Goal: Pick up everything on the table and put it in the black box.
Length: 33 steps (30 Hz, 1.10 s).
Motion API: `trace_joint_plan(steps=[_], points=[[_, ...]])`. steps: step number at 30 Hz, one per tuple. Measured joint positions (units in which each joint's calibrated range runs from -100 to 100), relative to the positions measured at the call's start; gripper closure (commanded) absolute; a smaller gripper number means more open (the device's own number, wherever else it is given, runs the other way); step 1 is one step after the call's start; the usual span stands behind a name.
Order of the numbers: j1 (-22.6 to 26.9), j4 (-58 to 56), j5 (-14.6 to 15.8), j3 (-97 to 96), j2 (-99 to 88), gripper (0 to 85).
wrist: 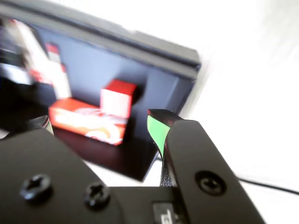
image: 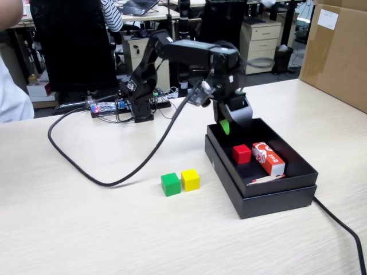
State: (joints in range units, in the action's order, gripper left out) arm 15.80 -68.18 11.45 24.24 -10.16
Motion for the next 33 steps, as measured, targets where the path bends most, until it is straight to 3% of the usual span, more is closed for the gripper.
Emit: trace_joint_plan(steps=[5, 13, 26, 33], points=[[-3.81, 0.23, -0.98, -7.21, -18.64, 42.6], [-10.01, 0.31, -4.59, -11.96, -21.10, 40.3], [-12.99, 0.85, -6.25, 9.31, 20.19, 40.3], [-12.80, 0.85, -6.25, 9.58, 22.39, 40.3]])
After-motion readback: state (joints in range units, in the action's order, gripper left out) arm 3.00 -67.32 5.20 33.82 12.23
